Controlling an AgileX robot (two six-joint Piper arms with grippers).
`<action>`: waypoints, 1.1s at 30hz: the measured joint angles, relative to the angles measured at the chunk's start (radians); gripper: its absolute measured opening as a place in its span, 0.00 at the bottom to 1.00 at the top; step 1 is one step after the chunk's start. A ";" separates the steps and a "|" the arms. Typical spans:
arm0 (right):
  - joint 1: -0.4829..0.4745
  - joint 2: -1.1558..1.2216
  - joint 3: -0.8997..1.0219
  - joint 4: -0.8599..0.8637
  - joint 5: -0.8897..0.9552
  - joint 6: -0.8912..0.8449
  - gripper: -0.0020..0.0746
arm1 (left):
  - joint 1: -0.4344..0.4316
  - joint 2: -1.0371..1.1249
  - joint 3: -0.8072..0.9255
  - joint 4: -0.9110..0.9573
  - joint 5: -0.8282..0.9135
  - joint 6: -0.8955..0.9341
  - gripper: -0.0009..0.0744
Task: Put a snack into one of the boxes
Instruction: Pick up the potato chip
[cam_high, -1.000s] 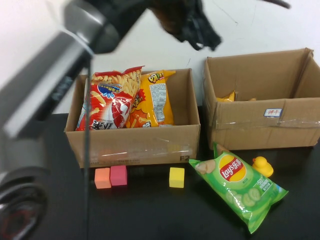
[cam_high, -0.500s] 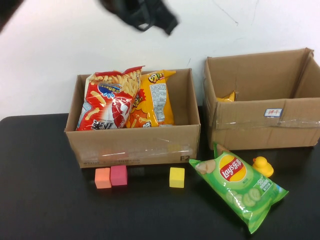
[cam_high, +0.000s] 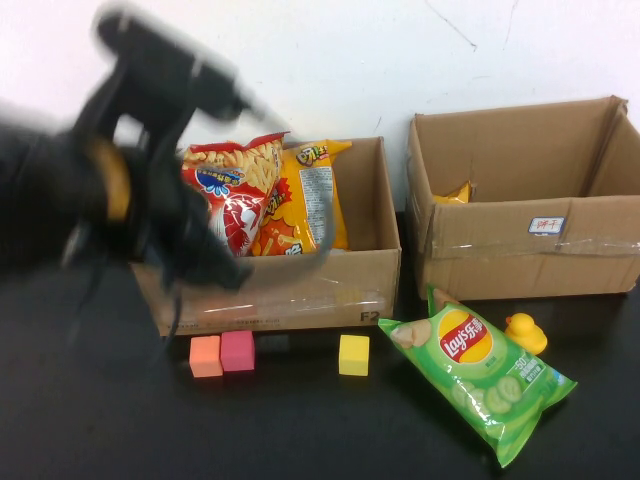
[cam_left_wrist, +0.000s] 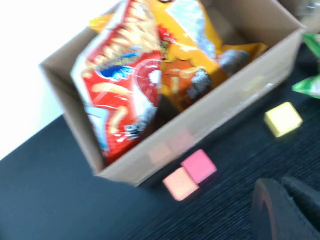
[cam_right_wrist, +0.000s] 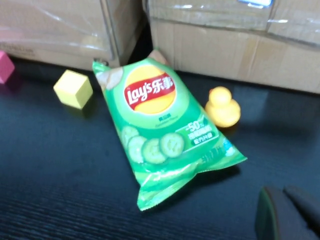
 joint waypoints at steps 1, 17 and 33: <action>0.000 0.027 -0.016 0.004 0.002 -0.010 0.02 | 0.000 -0.036 0.068 0.000 -0.054 -0.007 0.01; 0.000 0.516 -0.244 0.099 0.004 -0.097 0.26 | 0.000 -0.512 0.661 0.128 -0.303 -0.032 0.01; 0.007 1.003 -0.647 0.190 0.108 -0.111 0.63 | 0.000 -0.744 0.889 0.281 -0.436 -0.109 0.01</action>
